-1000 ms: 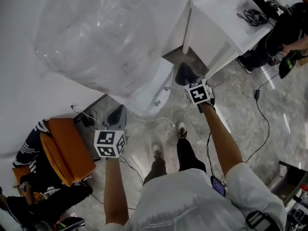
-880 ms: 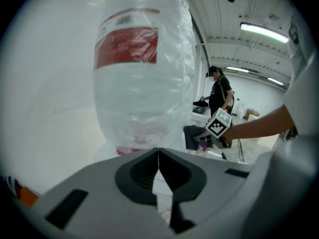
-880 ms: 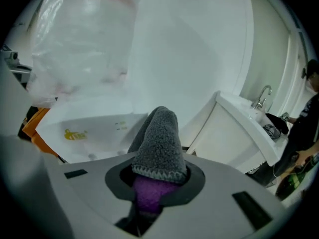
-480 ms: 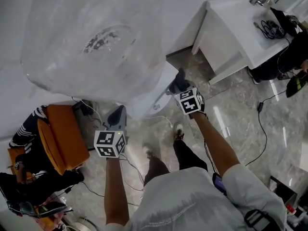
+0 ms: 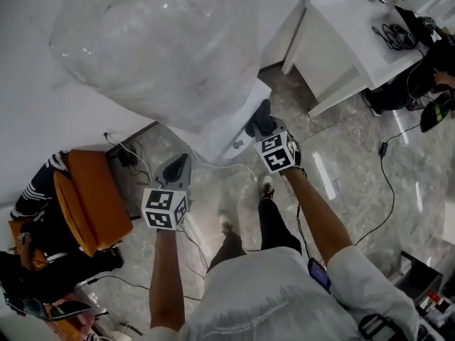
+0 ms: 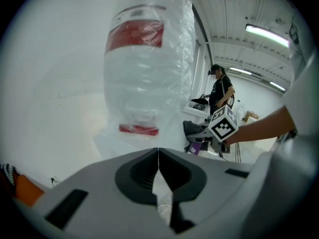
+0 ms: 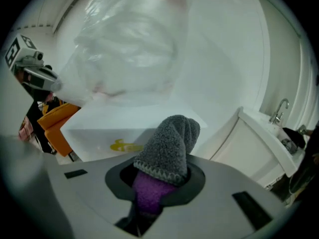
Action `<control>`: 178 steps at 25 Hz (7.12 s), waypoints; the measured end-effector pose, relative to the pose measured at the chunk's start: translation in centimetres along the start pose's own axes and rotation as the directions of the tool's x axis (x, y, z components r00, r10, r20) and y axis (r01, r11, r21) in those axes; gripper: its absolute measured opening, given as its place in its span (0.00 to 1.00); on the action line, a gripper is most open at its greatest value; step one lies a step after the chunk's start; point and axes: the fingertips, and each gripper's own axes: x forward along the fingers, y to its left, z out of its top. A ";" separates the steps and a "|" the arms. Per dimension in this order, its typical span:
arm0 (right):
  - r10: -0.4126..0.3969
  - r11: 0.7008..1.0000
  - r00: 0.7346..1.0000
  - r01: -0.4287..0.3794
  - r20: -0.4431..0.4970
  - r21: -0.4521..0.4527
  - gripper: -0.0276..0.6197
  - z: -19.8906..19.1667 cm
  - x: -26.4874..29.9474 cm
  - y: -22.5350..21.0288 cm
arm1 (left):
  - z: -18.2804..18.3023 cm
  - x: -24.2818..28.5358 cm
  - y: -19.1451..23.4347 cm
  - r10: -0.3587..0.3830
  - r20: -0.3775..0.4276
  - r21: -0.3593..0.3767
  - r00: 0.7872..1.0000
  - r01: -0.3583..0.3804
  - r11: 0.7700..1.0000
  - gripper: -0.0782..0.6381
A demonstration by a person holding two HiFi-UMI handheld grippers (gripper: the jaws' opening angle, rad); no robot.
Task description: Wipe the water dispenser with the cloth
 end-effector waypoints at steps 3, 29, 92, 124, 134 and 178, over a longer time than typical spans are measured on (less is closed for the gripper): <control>0.001 0.998 1.000 -0.002 -0.013 -0.055 0.15 0.0 -0.9 3.5 | -1.2 -1.8 0.7 -0.001 0.002 -0.006 1.000 0.001 1.000 0.13; 0.055 0.998 0.994 -0.057 0.096 0.015 0.15 -1.0 -7.4 15.2 | -4.6 -8.9 -1.9 -0.054 0.027 0.078 0.998 0.052 0.996 0.13; 0.389 0.891 0.901 -0.316 0.190 -0.325 0.15 -34.2 26.6 18.2 | -44.5 26.5 3.2 -0.006 0.170 0.110 0.985 -0.013 0.994 0.13; -0.048 0.993 0.997 0.054 0.053 -0.104 0.15 -44.1 41.3 -1.0 | -50.0 33.7 2.7 0.019 0.085 0.087 0.996 -0.027 0.996 0.13; 0.000 0.995 0.998 -0.007 -0.064 -0.104 0.15 -50.9 47.3 -0.1 | -51.7 37.5 2.7 0.046 0.089 0.041 0.995 -0.050 0.998 0.13; -0.018 1.000 0.904 0.024 0.426 -0.009 0.15 -24.7 7.7 8.7 | -31.8 17.4 3.0 -0.005 0.378 0.322 0.926 -0.126 0.938 0.13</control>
